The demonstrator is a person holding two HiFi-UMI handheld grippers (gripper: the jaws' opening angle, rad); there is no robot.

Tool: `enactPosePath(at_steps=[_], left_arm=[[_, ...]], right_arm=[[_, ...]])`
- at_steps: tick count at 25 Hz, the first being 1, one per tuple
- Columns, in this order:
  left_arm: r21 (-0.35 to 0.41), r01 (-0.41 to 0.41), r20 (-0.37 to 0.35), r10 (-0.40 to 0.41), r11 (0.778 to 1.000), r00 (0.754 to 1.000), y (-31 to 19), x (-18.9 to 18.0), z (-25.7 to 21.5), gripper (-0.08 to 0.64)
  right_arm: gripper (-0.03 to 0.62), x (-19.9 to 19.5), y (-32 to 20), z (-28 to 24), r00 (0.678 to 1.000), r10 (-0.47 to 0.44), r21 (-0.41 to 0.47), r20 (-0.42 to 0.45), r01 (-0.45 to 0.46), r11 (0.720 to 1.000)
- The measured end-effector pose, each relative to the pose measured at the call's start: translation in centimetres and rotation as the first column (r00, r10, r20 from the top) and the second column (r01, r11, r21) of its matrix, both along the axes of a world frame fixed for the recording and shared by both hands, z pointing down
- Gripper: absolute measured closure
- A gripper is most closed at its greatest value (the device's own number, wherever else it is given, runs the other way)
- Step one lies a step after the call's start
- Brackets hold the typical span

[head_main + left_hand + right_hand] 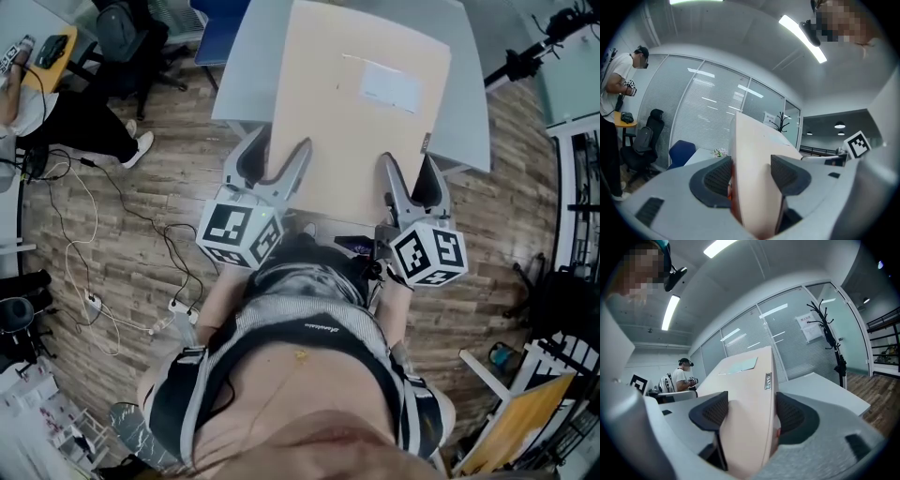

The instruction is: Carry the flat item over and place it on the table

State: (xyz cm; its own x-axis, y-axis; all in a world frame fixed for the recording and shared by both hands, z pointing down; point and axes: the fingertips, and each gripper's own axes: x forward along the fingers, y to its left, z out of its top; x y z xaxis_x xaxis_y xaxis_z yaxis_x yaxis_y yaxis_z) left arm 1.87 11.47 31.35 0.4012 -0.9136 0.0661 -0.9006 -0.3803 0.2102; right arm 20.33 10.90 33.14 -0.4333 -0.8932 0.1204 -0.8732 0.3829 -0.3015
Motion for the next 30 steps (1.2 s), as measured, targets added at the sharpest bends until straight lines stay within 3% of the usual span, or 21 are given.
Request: enactPosePath(at_steps=[17, 30], left_arm=[[-0.021, -0.03, -0.016, 0.029, 0.999, 0.999, -5.7, -1.6, 1.1, 0.308], [-0.054, -0.06, -0.04, 0.058, 0.997, 0.998, -16.0, -4.7, 2.7, 0.308]], right_arm=[[0.276, -1.5, -5.2, 1.0, 1.0, 0.02, -0.02, -0.004, -0.02, 1.0], [0.276, -4.6, -15.1, 2.2, 0.999, 0.043, -0.051, -0.017, -0.043, 0.998]])
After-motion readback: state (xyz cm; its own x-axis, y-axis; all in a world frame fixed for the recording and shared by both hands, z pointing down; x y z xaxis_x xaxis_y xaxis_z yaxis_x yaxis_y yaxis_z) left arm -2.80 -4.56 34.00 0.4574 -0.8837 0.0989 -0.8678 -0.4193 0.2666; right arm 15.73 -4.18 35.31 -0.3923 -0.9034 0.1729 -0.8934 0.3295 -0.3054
